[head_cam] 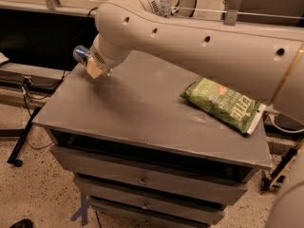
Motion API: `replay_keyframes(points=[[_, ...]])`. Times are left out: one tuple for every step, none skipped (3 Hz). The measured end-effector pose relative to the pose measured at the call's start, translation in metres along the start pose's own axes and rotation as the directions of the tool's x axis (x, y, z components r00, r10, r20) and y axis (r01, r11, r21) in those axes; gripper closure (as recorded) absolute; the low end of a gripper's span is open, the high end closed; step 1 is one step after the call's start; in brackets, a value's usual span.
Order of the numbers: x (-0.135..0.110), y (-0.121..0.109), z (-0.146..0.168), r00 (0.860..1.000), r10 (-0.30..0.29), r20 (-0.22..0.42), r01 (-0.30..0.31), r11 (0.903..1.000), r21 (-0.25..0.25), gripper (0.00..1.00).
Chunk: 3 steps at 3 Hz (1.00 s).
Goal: Move redbull can near blue plastic bottle
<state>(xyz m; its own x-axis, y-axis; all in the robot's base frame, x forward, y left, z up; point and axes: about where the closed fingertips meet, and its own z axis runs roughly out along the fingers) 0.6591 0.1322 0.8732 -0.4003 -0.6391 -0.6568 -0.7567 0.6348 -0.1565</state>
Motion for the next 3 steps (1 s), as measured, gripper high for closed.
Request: replay_keyframes(points=[[0.012, -0.056, -0.049, 0.998, -0.058, 0.014, 0.056, 0.9930, 0.104, 1.00], [0.012, -0.056, -0.049, 0.998, -0.053, 0.014, 0.051, 0.9934, 0.103, 1.00], [0.023, -0.098, -0.056, 0.995, -0.096, -0.025, 0.099, 0.9831, 0.154, 1.00]])
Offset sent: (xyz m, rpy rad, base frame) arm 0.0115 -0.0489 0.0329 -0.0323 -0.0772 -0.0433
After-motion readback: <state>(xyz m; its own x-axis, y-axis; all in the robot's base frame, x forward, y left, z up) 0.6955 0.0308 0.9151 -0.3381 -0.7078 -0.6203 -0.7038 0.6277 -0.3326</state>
